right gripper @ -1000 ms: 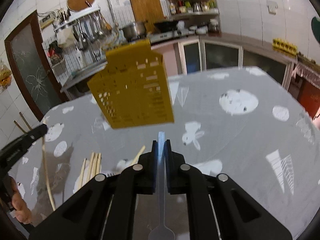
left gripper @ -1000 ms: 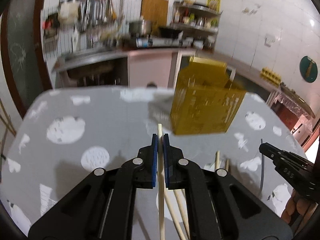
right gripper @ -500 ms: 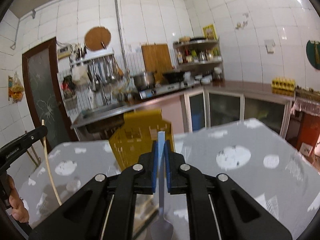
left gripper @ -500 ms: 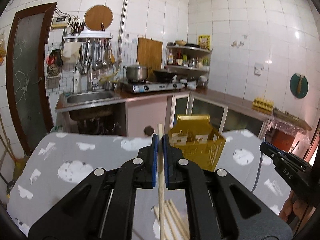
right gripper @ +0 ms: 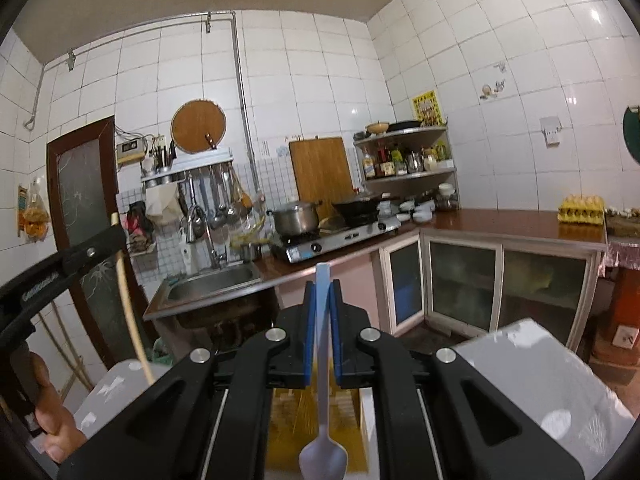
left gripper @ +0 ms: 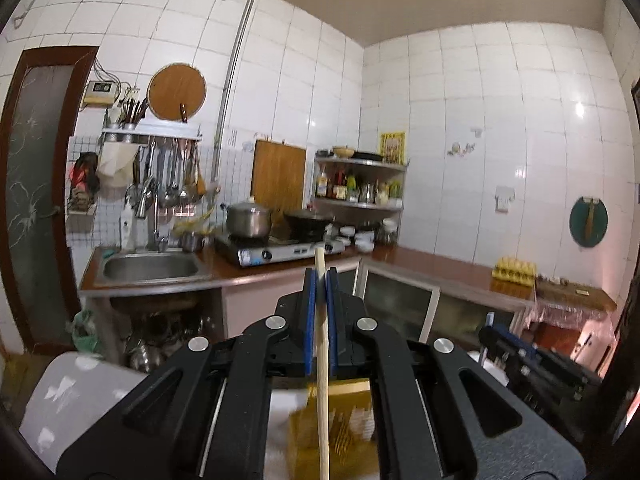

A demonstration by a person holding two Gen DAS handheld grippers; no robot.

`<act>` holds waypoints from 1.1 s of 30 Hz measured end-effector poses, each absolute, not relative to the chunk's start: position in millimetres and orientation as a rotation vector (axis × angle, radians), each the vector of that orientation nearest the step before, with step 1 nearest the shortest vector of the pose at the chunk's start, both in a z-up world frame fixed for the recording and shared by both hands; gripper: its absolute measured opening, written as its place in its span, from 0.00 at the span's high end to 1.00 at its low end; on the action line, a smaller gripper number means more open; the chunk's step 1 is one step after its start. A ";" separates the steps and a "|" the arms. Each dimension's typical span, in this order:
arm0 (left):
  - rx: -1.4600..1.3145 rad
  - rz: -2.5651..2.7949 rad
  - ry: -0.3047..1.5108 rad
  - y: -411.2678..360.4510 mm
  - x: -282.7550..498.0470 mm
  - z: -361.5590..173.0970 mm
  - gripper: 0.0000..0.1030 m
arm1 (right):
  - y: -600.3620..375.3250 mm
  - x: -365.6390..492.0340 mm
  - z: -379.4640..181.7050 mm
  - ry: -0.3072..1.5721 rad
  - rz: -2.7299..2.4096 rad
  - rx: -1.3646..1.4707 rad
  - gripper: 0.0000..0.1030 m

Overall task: Organize utensils
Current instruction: 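Lift both held utensils and carry them over the yellow caddy, then open both grippers to drop the utensils into the yellow caddy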

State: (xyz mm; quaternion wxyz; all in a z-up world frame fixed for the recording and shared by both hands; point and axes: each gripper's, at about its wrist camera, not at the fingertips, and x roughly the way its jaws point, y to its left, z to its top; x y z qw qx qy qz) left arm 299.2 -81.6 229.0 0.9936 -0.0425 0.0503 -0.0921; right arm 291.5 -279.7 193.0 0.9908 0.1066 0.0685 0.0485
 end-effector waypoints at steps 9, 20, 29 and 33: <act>-0.078 -0.178 0.119 -101.9 377.6 193.2 0.96 | -268.9 366.9 176.2 0.122 0.099 0.189 0.93; -0.072 -0.154 0.256 -91.1 405.9 120.0 0.96 | -267.8 395.9 101.8 0.281 0.116 0.168 0.92; -0.042 -0.077 0.301 -52.1 345.2 145.3 0.38 | -285.9 351.1 105.7 0.373 0.041 0.184 0.39; -0.056 -0.019 0.318 -27.6 307.9 157.6 0.15 | -293.9 314.6 109.8 0.400 0.042 0.193 0.39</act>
